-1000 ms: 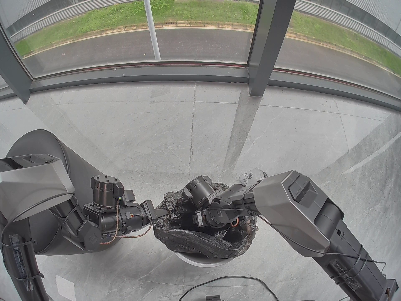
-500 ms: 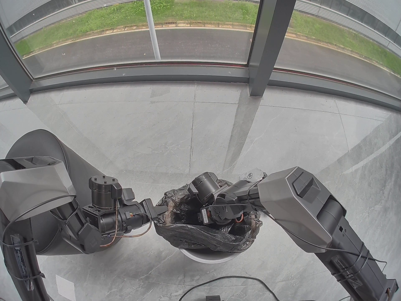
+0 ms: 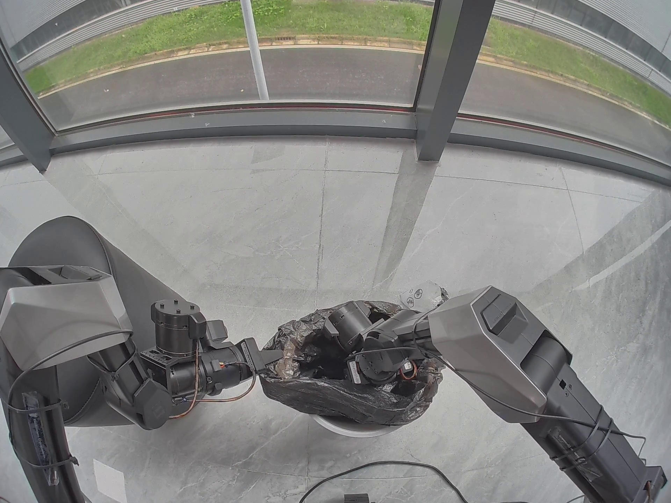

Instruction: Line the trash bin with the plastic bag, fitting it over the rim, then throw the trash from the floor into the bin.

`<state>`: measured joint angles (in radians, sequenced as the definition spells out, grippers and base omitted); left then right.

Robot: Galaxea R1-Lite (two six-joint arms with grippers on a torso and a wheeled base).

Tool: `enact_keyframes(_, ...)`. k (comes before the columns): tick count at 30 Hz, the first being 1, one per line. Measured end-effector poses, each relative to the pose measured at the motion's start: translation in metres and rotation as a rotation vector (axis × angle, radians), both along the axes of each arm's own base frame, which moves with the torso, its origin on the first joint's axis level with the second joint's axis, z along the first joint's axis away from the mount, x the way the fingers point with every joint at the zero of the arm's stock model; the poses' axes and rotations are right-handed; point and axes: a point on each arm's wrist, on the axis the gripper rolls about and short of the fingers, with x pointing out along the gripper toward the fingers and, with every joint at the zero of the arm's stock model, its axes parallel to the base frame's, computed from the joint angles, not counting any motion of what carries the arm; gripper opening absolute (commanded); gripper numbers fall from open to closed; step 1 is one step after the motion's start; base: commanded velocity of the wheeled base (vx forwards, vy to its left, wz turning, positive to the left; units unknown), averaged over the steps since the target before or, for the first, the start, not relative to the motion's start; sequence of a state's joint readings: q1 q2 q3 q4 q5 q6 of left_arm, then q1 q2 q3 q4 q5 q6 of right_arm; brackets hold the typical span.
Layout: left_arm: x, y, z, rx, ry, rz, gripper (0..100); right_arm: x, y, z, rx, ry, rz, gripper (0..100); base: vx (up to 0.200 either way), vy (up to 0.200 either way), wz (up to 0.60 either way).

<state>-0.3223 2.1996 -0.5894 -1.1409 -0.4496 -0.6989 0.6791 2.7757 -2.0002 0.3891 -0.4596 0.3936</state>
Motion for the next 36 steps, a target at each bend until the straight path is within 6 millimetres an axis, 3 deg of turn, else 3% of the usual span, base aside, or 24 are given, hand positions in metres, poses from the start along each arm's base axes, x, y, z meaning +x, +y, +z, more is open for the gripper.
enact_keyframes(10, 0.000, 0.000, 0.000, -0.001, 0.003, 0.000, 0, -0.025, -0.023, -0.048, -0.230, 0.288, 0.002, 100, 0.000, 0.000, 0.00)
enact_keyframes(15, 0.000, 0.000, -0.001, -0.002, 0.006, 0.000, 0, -0.028, -0.027, -0.062, -0.261, 0.325, 0.006, 100, 0.000, 0.000, 0.00)
enact_keyframes(36, -0.007, -0.006, -0.001, 0.005, 0.009, -0.021, 0, -0.028, -0.031, -0.073, -0.273, 0.334, -0.019, 100, 0.000, 0.000, 0.00)
